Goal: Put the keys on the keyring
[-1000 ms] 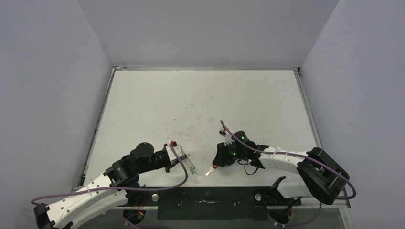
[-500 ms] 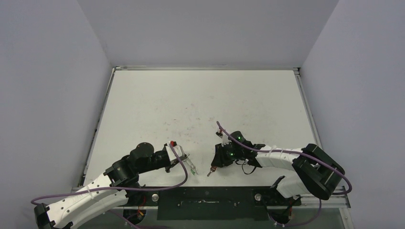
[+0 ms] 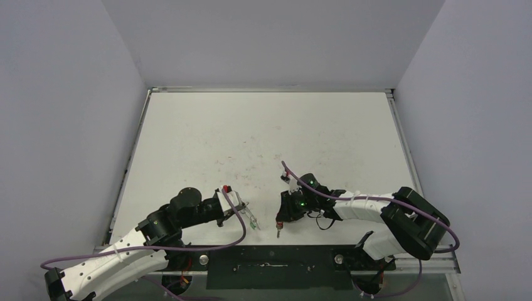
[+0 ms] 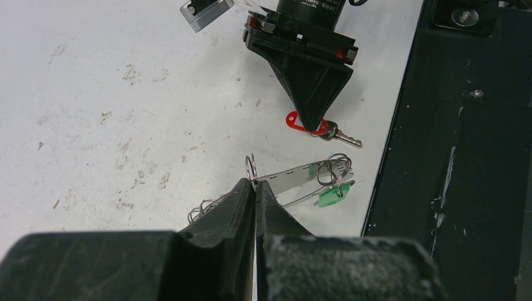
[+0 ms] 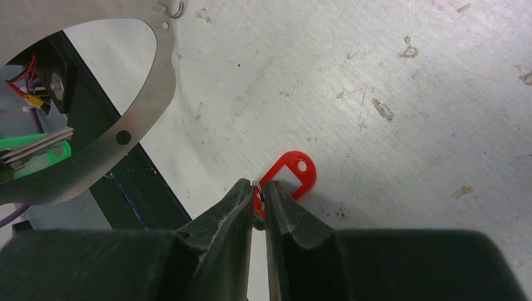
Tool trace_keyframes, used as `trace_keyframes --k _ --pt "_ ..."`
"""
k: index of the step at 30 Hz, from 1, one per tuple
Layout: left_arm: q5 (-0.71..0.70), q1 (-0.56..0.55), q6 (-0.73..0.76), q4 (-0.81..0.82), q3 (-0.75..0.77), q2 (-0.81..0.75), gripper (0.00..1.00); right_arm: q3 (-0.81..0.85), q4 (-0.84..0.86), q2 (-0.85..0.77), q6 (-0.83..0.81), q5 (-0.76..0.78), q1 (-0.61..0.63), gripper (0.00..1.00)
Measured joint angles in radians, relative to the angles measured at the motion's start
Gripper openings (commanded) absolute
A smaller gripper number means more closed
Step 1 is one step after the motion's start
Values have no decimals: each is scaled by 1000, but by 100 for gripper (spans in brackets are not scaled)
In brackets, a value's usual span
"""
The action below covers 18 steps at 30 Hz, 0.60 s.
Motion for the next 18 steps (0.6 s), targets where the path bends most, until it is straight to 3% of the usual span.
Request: trace_keyframes --k 11,18 --pt "-4 0 0 0 0 -9 0 32 -78 0 -34 -9 19 23" --pt "-4 0 0 0 0 -11 0 40 -108 -3 -60 -14 23 18"
